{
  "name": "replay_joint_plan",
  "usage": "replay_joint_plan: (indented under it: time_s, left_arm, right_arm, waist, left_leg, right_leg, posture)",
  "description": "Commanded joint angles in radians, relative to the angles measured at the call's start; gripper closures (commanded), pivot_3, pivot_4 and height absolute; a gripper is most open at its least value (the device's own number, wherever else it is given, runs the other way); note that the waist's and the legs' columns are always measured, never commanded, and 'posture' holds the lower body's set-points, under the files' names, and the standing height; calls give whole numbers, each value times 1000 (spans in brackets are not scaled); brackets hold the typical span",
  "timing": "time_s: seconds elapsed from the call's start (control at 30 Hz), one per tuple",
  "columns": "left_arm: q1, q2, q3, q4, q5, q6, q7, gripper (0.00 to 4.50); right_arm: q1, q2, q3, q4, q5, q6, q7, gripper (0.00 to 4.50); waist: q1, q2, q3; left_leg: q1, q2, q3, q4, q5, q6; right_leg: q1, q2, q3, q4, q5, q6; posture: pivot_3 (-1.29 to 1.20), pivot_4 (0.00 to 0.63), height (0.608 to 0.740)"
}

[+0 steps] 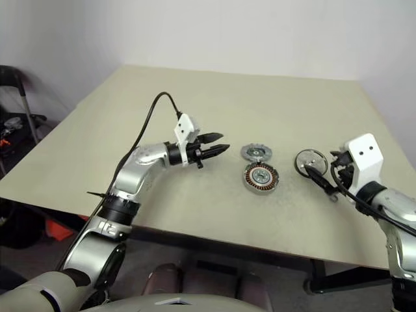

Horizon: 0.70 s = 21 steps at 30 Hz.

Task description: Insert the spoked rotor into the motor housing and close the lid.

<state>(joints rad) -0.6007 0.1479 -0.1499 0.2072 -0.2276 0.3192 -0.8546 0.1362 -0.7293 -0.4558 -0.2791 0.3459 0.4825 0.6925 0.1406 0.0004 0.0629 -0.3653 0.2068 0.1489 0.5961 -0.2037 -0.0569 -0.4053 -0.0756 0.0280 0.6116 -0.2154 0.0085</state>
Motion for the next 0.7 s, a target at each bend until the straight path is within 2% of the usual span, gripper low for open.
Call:
replay_joint_plan:
  time_s: [0.03, 0.23, 0.27, 0.37, 0.57, 0.7]
  left_arm:
    - [0, -1, 27, -39, -61, 54, -4, 2403]
    - [-22, -25, 134, 2, -206, 182, 19, 2403]
    - [-27, -33, 154, 12, -228, 203, 31, 2403]
    - [-24, -56, 204, 18, -286, 249, 58, 2403]
    - [2, -38, 188, -3, -280, 264, 67, 2403]
    - [16, -5, 125, 1, -200, 213, 66, 2403]
  right_arm:
    - [15, 4, -46, -21, 28, 0, -2, 333]
    - [16, 30, -18, 27, 7, -18, -35, 333]
    - [19, 30, -9, 31, 4, -20, -34, 333]
    - [17, 33, 0, 52, -6, -26, -46, 333]
    - [11, 24, 5, 100, -26, -42, -57, 333]
    - [9, 24, 7, 117, -30, -51, -61, 333]
  waist:
    - [-10, 2, -1]
    - [-22, 3, -2]
    - [-21, 3, -2]
    - [-19, 3, -2]
    - [-19, 3, -2]
    - [-19, 3, -2]
  left_leg:
    - [0, 0, 0, 0, 0, 0]
    - [-1, -1, 0, -1, -1, 2]
    - [-2, -1, 0, -1, -1, 2]
    - [-3, -1, 0, -2, -2, 3]
    - [-3, -1, 0, -2, -3, 5]
    - [-3, -1, 0, -1, -3, 5]
  right_leg:
    - [0, 0, 0, -1, 0, 1]
    - [0, -1, -1, -4, 0, 1]
    - [0, -1, -1, -4, 3, -4]
    - [0, -1, -1, -5, 3, -4]
    - [0, -2, -2, -6, 3, -4]
    - [0, -2, -2, -6, 3, -4]
  posture:
    - [0, 0, 740]
    - [0, 0, 740]
    - [0, 0, 740]
    - [0, 0, 740]
    - [0, 0, 740]
    - [0, 0, 740]
